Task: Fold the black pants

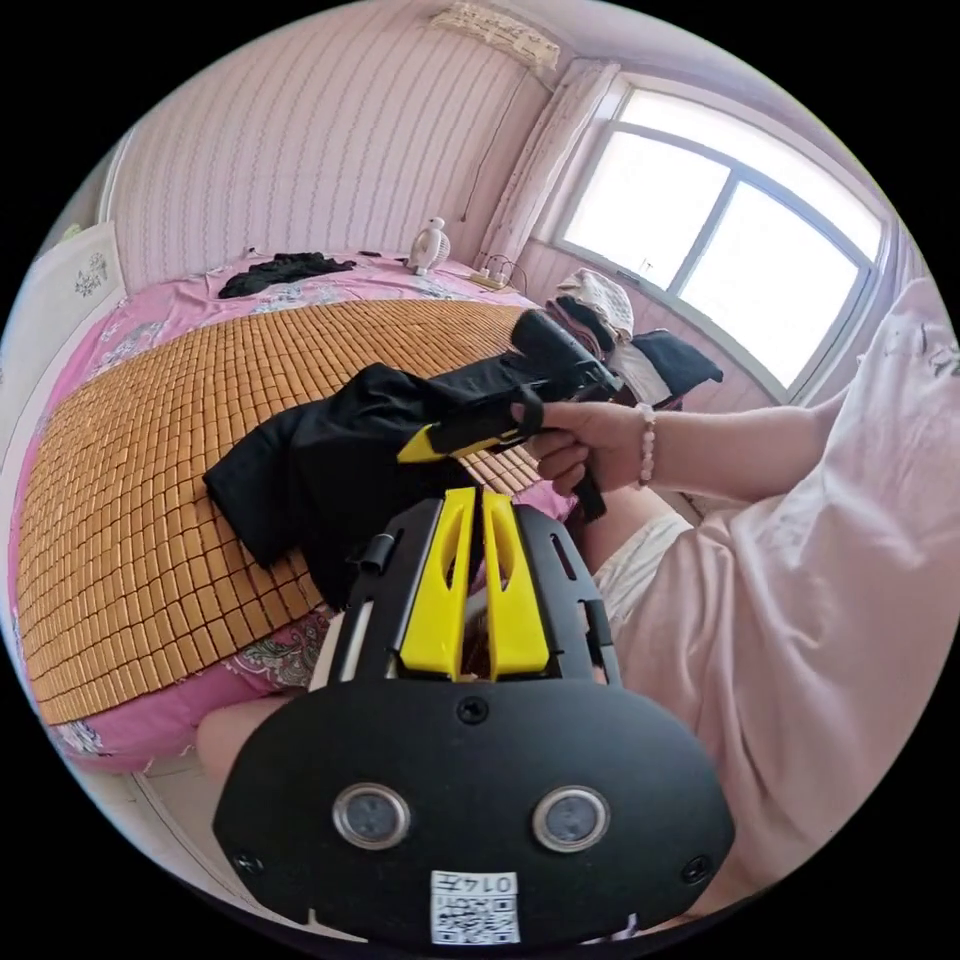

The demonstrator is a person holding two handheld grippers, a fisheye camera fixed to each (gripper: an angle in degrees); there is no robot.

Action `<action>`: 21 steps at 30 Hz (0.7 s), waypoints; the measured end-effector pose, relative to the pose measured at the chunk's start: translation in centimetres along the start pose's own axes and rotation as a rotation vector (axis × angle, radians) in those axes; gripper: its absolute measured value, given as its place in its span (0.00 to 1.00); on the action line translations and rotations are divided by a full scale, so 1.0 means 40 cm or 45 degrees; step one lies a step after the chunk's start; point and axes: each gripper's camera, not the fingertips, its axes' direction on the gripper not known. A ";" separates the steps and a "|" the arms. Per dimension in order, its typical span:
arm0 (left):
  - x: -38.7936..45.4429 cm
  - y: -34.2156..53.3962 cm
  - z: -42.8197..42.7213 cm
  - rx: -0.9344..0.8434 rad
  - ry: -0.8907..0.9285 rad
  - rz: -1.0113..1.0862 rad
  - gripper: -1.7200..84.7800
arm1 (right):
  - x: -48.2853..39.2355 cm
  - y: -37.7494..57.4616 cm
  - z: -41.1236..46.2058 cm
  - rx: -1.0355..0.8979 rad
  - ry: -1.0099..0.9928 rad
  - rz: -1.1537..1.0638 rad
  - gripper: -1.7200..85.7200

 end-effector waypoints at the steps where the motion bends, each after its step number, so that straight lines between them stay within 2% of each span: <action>1: -0.015 0.001 -0.005 0.006 -0.020 -0.022 0.05 | -0.008 0.012 -0.067 0.010 0.006 -0.026 0.02; 3: -0.095 0.000 -0.012 -0.005 -0.118 -0.083 0.07 | -0.037 0.042 -0.185 0.014 0.143 -0.097 0.02; 5: -0.177 -0.015 -0.001 -0.034 -0.204 -0.158 0.08 | -0.082 0.097 -0.366 0.038 0.617 -0.154 0.03; 6: -0.237 -0.035 0.016 -0.076 -0.254 -0.216 0.09 | -0.090 0.113 -0.413 0.062 0.764 -0.141 0.03; 8: -0.318 -0.076 0.048 -0.126 -0.327 -0.282 0.11 | -0.100 0.180 -0.588 0.233 1.266 0.026 0.05; 10: -0.389 -0.118 0.078 -0.112 -0.407 -0.367 0.12 | -0.093 0.225 -0.683 0.357 1.442 0.171 0.13; 13: -0.474 -0.179 0.141 -0.150 -0.493 -0.467 0.12 | -0.063 0.268 -0.730 0.443 1.445 0.354 0.17; 16: -0.538 -0.197 0.261 -0.473 -0.526 -0.522 0.12 | -0.023 0.277 -0.666 0.421 1.320 0.412 0.17; 17: -0.529 -0.203 0.256 -0.411 -0.569 -0.448 0.09 | -0.011 0.278 -0.627 0.410 1.312 0.426 0.17; 20: -0.538 -0.236 0.251 -0.473 -0.510 -0.425 0.02 | 0.008 0.270 -0.528 0.333 1.320 0.412 0.15; 21: -0.534 -0.256 0.218 -0.419 -0.530 -0.397 0.01 | 0.009 0.267 -0.511 0.321 1.329 0.412 0.15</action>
